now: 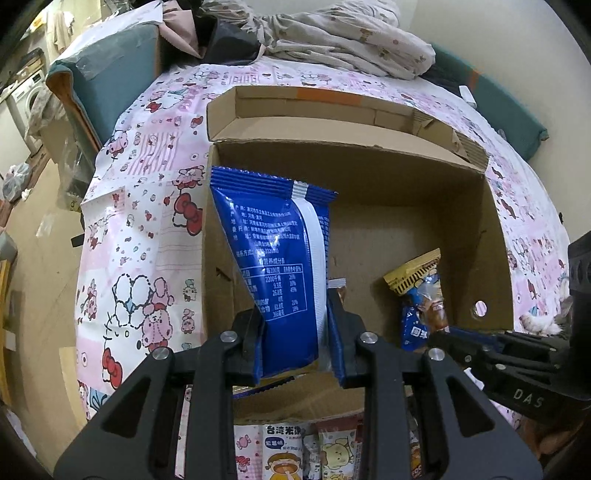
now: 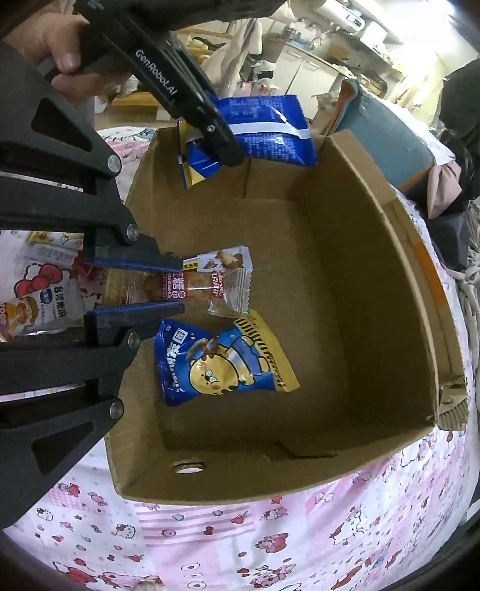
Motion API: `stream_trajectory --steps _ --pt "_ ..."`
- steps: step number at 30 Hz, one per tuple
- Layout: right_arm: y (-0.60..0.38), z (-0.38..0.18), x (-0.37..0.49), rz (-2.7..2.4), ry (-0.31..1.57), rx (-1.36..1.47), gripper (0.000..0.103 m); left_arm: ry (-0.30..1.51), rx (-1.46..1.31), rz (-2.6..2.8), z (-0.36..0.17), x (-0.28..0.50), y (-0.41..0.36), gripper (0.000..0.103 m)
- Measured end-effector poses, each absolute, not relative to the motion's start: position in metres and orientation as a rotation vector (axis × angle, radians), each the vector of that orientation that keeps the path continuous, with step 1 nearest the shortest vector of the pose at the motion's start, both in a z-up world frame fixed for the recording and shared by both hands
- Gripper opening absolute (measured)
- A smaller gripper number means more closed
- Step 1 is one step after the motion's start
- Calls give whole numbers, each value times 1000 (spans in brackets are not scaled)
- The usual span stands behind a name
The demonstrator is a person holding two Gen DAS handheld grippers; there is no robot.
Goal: Organize snacks
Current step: 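Lift both held snacks and carry them over the cardboard box, then open the left tool to drop the blue bag while the right tool releases the candy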
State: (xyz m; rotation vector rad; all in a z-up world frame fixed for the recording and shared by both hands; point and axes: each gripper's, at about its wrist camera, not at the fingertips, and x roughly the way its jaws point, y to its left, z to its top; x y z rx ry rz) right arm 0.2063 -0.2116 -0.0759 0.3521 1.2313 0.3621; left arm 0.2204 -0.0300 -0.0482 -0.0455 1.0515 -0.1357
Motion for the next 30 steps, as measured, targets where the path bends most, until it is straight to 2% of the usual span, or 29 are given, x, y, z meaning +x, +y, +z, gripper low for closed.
stream_trajectory --steps 18,19,21,22,23,25,28,29,30 --pt "-216 -75 209 396 1207 411 20 1032 -27 -185 -42 215 -37 27" --pt "-217 -73 209 398 1200 413 20 1028 -26 -188 -41 214 -37 30" --pt "-219 -70 209 396 1188 417 20 1020 -29 -192 -38 213 -37 48" --pt "-220 -69 208 396 1183 419 20 1013 -33 -189 -36 212 -36 61" --pt "-222 -68 208 394 1179 419 20 1000 -35 -185 -34 211 -35 70" --pt "-224 -66 208 388 1171 415 20 982 -36 -182 -30 209 -35 75" --pt "-226 -60 204 373 1156 404 20 972 -40 -178 -27 208 -33 75" --pt "-227 -57 203 367 1149 396 22 963 -47 -180 -26 206 -31 75" --pt "-226 -54 202 359 1142 389 28 958 -48 -178 -25 205 -31 75"
